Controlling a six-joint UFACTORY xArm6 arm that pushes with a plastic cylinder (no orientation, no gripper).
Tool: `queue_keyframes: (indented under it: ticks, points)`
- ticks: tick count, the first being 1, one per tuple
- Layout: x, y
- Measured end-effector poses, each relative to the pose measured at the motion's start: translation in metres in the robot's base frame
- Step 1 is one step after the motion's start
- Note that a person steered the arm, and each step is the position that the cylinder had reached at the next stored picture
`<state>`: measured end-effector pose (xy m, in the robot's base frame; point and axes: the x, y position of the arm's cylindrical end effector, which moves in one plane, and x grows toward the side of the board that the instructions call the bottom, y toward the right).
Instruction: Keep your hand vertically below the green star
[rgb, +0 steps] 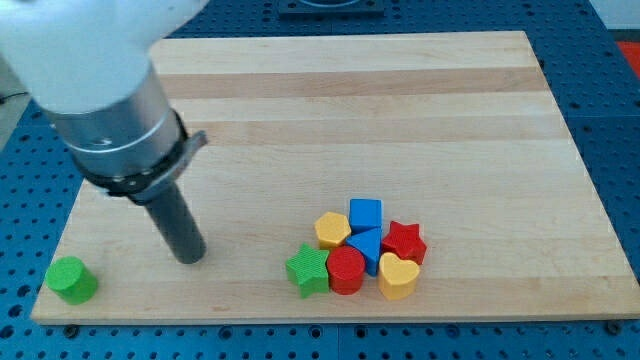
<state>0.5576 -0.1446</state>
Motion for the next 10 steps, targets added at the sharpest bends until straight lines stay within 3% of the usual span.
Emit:
queue_keyframes:
  ticks: [2, 5, 8, 10]
  points:
    - [0.06, 0.022]
    - [0.061, 0.074]
    - [0.061, 0.087]
    - [0.061, 0.155]
